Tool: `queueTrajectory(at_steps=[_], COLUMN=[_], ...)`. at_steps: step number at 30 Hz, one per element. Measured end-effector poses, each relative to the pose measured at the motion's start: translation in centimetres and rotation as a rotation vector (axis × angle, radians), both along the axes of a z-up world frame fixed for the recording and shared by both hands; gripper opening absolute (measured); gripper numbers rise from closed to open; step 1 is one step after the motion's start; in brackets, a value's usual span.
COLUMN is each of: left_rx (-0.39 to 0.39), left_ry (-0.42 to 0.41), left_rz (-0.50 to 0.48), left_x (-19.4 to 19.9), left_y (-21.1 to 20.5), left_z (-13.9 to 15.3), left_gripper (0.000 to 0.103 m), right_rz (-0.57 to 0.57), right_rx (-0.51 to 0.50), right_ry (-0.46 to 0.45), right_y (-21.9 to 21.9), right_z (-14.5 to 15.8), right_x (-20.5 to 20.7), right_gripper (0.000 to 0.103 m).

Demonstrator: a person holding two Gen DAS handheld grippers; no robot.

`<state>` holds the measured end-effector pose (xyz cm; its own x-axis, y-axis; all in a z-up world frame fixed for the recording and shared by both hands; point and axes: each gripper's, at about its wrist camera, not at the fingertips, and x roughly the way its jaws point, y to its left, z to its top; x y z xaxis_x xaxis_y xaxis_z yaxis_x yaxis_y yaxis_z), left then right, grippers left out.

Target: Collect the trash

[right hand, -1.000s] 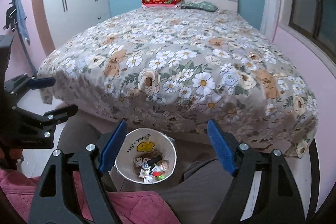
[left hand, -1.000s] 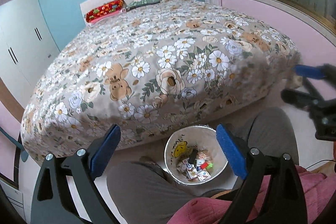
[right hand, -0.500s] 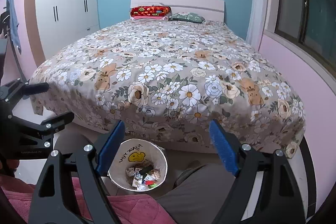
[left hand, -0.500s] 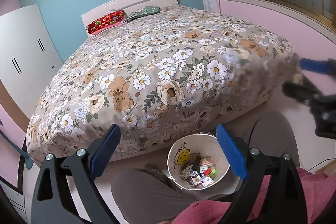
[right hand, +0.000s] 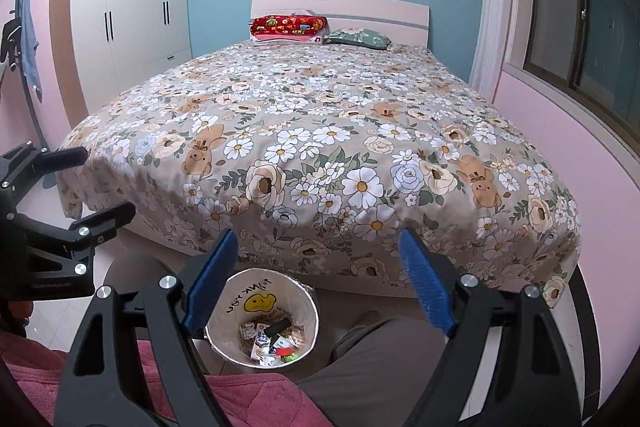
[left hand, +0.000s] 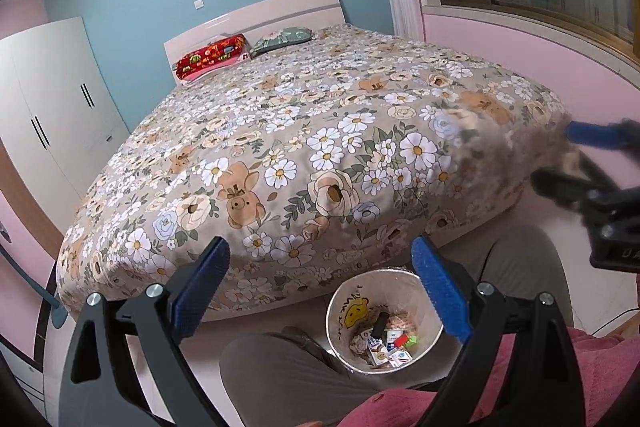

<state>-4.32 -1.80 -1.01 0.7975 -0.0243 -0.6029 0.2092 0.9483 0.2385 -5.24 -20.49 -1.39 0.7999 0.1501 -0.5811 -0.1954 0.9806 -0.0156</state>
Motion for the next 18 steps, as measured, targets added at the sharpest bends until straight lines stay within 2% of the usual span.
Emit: queueTrajectory(at_steps=[18], left_rx=[0.0], left_ry=[-0.011], left_rz=[-0.002], left_x=[-0.16], left_y=[-0.15], left_z=[0.15], left_gripper=[0.094], right_rz=[0.008], right_rx=[0.009], right_ry=[0.024], right_y=[-0.1], right_z=[-0.37], right_x=[0.31], right_gripper=[0.081])
